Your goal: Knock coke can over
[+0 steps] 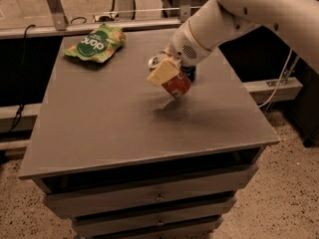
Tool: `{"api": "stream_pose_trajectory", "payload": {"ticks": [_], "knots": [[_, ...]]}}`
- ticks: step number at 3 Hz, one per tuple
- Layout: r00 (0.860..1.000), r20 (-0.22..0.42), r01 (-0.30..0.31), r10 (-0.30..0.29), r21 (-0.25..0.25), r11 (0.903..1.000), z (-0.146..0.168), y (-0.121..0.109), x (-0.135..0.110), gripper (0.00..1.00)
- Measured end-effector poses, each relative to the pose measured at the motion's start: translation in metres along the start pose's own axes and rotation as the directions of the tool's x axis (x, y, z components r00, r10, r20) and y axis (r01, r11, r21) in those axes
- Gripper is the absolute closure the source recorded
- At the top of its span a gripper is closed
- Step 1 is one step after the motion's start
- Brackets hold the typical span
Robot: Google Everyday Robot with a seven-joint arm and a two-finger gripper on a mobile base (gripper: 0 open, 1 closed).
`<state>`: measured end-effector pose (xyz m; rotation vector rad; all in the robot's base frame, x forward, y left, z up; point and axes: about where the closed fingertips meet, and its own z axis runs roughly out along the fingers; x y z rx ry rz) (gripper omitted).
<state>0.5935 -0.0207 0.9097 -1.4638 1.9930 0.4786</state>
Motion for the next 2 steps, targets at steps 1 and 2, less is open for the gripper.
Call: {"api": "stream_pose_trajectory", "payload": {"ticks": [1,2], "knots": [[0.997,-0.072,-0.001,-0.001,-0.025,0.9997,0.011,-0.003,0.010,1.00],[0.998,-0.069,-0.022,0.015,-0.098,0.9949,0.032,0.012,0.000,0.75]]}}
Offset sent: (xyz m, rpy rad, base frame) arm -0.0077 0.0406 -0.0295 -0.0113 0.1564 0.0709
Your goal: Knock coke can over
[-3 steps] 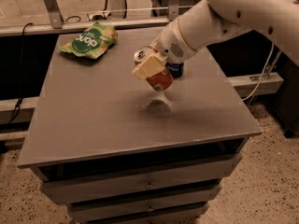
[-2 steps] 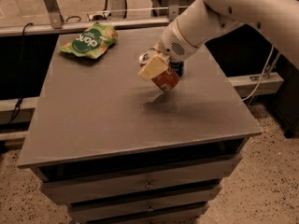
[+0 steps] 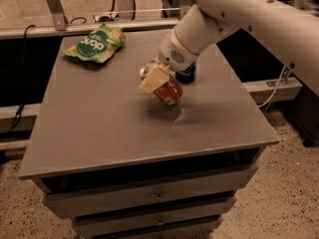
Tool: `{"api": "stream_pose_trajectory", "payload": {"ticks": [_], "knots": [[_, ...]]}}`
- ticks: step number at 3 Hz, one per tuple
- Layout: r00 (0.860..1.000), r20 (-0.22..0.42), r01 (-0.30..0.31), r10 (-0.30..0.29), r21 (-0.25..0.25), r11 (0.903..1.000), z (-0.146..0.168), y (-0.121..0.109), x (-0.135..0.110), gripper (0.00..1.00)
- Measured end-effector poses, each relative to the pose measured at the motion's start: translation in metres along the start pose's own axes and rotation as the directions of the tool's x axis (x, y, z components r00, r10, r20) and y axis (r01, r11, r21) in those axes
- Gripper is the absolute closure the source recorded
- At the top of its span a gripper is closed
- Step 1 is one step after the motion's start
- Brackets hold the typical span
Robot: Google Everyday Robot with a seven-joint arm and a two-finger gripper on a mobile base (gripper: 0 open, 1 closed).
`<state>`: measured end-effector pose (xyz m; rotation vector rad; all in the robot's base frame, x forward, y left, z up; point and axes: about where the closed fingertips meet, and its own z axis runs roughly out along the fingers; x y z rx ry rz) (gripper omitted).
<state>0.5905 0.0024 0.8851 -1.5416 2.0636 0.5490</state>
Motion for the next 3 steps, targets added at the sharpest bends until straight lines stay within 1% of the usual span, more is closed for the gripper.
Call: {"api": "stream_pose_trajectory", "payload": {"ticks": [1,2,3], "knots": [[1.000,0.019,-0.005,0.006,-0.048,0.9988,0.011,0.012,-0.012,0.51],[0.999,0.039,0.003,0.000,-0.079,0.9969,0.018,0.023,-0.023,0.28],[0.997,0.074,0.021,-0.014,-0.095,0.9953,0.015,0.033,-0.037,0.04]]}}
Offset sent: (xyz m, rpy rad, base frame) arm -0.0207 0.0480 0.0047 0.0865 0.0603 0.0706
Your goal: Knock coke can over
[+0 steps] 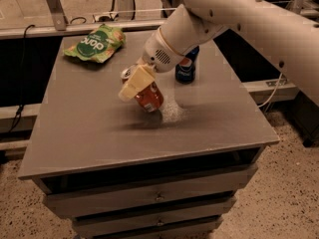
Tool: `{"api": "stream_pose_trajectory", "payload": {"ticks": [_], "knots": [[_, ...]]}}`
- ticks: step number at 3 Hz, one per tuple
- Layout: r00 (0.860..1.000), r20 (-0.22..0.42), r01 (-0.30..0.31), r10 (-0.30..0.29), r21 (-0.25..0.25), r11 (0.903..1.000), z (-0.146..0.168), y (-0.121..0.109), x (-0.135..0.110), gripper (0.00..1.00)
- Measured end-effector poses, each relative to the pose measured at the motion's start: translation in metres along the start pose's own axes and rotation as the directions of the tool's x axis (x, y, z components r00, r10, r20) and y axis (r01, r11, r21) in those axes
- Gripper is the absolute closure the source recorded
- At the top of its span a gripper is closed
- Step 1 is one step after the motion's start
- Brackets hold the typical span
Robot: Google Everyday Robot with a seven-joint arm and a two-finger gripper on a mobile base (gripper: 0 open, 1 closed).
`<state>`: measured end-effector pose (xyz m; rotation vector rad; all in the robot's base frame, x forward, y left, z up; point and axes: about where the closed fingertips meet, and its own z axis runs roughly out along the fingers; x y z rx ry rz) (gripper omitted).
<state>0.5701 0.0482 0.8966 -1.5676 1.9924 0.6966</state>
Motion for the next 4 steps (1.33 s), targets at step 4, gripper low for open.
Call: {"api": "stream_pose_trajectory", "payload": {"ticks": [4], "knots": [[0.991,0.136,-0.009,-0.004,0.090,0.9959,-0.068,0.006,0.008,0.00]]}}
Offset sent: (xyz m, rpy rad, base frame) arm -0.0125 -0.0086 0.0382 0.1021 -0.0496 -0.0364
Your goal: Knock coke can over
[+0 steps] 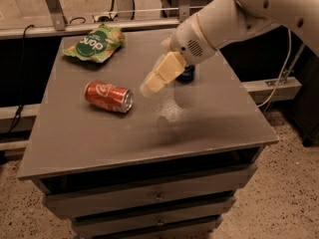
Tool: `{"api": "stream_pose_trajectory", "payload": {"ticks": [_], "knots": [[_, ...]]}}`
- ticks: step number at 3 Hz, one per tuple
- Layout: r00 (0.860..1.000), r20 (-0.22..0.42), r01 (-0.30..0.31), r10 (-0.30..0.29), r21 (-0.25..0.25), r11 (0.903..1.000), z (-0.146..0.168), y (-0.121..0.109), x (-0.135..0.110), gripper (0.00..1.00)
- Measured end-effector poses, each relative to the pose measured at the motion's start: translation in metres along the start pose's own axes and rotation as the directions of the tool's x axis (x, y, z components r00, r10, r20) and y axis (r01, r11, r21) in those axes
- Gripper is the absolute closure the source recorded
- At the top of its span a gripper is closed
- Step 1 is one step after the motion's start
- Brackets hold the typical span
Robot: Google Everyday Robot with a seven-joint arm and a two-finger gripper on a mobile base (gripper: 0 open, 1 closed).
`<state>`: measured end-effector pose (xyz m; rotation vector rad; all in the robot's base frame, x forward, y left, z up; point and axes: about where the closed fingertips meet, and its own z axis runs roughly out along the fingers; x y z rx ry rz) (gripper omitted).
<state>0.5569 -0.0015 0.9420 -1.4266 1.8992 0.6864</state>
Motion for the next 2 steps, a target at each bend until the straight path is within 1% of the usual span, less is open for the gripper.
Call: {"api": "stream_pose_trajectory", "payload": {"ticks": [1,2], "knots": [[1.000,0.030,0.004,-0.007,0.083,0.9965,-0.0612,-0.0182,0.0287,0.00],[0.999,0.032,0.009,-0.012,0.100,0.9950,-0.0708,-0.0203,0.0327,0.00]]}}
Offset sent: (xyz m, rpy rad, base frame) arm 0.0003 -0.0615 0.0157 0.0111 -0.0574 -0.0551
